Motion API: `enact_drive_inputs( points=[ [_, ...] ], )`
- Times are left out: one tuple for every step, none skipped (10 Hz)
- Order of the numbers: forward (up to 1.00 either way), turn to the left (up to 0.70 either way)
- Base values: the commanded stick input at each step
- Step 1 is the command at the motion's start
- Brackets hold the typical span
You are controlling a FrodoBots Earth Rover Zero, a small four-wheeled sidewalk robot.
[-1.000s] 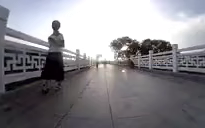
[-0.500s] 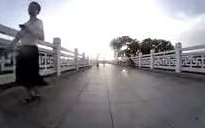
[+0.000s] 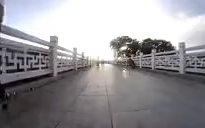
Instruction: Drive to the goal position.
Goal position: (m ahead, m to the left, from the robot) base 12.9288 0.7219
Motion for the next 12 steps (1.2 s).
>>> enact_drive_inputs(
  points=[
    [0.45,0.0],
    [0.45,0.0],
    [0.45,0.0],
    [0.45,0.0],
    [0.45,0.0],
    [0.45,0.0],
    [0.45,0.0],
    [0.45,0.0],
    [0.45,0.0],
    [0.45,0.0],
    [0.45,0.0],
    [0.45,-0.04]
  ],
)
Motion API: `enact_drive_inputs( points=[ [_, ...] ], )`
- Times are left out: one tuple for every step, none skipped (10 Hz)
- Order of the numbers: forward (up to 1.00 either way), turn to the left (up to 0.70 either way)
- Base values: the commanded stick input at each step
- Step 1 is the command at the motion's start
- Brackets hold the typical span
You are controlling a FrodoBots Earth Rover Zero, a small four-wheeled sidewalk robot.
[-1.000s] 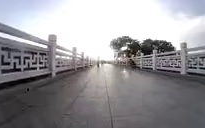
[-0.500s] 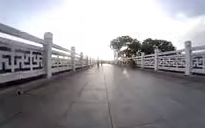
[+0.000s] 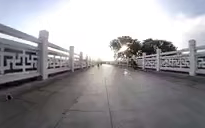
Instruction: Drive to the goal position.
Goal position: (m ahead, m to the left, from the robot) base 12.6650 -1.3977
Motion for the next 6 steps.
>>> enact_drive_inputs(
  points=[
    [0.45,-0.13],
    [0.45,-0.23],
    [0.45,0.0],
    [0.45,0.0],
    [0.45,0.0],
    [0.45,0.0]
  ],
)
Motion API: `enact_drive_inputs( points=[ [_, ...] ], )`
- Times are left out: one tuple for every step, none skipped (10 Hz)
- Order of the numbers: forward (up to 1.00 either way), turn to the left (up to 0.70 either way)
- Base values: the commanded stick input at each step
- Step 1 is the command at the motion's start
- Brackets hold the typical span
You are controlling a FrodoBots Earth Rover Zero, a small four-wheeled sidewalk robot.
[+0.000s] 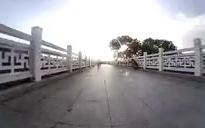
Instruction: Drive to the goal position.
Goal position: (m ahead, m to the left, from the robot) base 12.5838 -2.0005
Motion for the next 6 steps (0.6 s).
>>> enact_drive_inputs(
  points=[
    [0.45,0.0],
    [0.45,0.0],
    [0.45,0.0],
    [0.45,0.0],
    [0.45,0.0],
    [0.45,0.0]
  ],
)
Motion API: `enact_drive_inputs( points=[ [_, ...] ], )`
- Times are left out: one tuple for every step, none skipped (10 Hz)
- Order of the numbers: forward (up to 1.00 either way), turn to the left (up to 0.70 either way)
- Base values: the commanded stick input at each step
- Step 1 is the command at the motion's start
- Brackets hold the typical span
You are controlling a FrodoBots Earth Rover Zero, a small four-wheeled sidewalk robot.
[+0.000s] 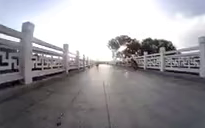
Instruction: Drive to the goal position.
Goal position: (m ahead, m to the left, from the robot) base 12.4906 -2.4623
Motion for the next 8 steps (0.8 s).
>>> enact_drive_inputs(
  points=[
    [0.45,0.0],
    [0.45,0.0],
    [0.45,0.0],
    [0.45,0.0],
    [0.45,0.0],
    [0.45,0.0],
    [0.45,0.0],
    [0.45,0.0]
  ],
)
